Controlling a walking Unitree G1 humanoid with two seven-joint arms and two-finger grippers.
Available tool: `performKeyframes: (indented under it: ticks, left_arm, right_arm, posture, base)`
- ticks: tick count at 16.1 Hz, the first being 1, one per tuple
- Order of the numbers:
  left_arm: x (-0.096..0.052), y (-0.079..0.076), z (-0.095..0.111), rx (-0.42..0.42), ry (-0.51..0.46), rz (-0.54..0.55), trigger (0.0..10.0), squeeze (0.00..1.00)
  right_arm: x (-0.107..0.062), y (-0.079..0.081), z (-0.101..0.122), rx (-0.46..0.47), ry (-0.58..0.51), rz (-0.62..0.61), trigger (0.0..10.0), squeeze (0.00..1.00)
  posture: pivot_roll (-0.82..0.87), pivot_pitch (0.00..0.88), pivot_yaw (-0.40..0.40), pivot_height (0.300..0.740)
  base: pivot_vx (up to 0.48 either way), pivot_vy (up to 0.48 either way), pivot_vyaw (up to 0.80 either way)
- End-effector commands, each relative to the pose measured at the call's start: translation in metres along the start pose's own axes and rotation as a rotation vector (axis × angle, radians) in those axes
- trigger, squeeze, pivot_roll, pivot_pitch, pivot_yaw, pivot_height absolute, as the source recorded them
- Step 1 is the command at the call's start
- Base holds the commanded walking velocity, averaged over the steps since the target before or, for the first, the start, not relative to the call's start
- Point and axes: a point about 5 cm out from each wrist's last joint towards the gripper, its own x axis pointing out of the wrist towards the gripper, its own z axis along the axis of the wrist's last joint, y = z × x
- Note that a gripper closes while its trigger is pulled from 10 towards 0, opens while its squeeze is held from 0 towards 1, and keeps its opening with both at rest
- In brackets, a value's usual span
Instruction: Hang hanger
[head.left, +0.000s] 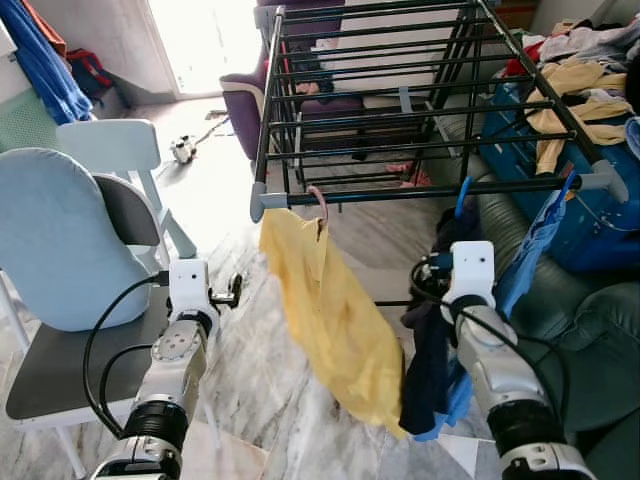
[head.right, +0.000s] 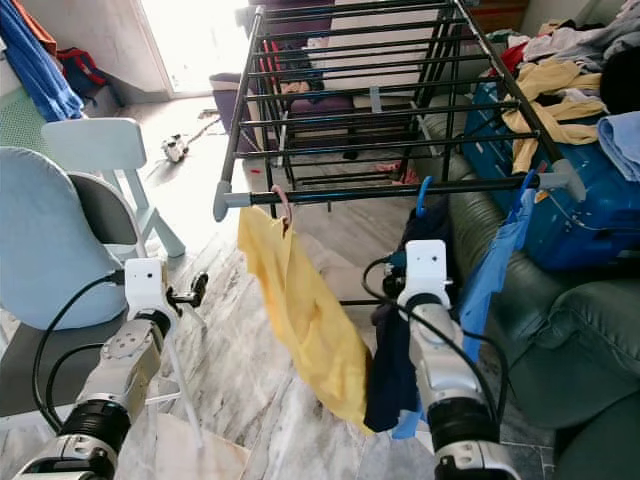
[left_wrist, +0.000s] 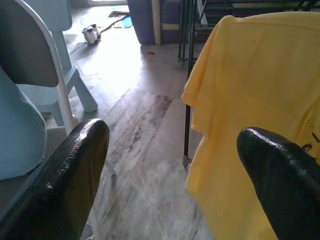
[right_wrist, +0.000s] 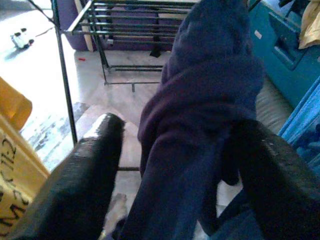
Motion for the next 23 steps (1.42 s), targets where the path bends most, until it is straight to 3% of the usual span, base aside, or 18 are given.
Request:
performKeyframes:
  ticks: [1,12,18,20,21,23]
  left_arm:
    - [0.0004,0.0051,0.0026,0.003,-0.009,0.019,10.0,0.00]
    - [0.0010,0.0049,0.0033,0.002,-0.011,0.030,10.0,0.00]
    - [0.0008,0.0058,0.0034,0.004,-0.010,0.034,10.0,0.00]
    - [0.0009,0.0058,0.0036,0.005,-0.011,0.034,10.0,0.00]
    - [0.0009,0.0061,0.0038,0.005,-0.013,0.035,10.0,0.00]
    - [0.0007,0.0070,0.0044,0.003,-0.019,0.041,10.0,0.00]
  right_arm:
    - [-0.0006,0.0035,0.0045,0.000,-0.024,0.002,10.0,1.00]
    - [-0.0006,0.0040,0.0085,0.003,-0.043,-0.009,10.0,1.00]
    - [0.0000,0.0069,0.0089,0.011,-0.042,-0.003,10.0,0.92]
    - [0.0001,0.0075,0.0091,0.012,-0.044,0.003,10.0,0.20]
    - [0.0002,0.0079,0.0095,0.010,-0.048,0.007,10.0,0.00]
    - [0.0001,0.0089,0.0098,0.004,-0.050,0.013,10.0,0.00]
  posture:
    - [-0.12,0.000,0.066,0.740]
    - [-0.11,0.000,0.061,0.740]
    - [-0.11,0.000,0.061,0.740]
    - [-0.11,0.000,0.062,0.740]
    - [-0.11,0.000,0.062,0.740]
    - [-0.11,0.000,0.062,0.740]
  base:
    - [0.000,0.000,0.00]
    - [-0.270,0.000,0.00]
    - [-0.330,0.000,0.00]
    - [-0.330,0.000,0.00]
    - [-0.330,0.000,0.00]
    - [-0.330,0.000,0.00]
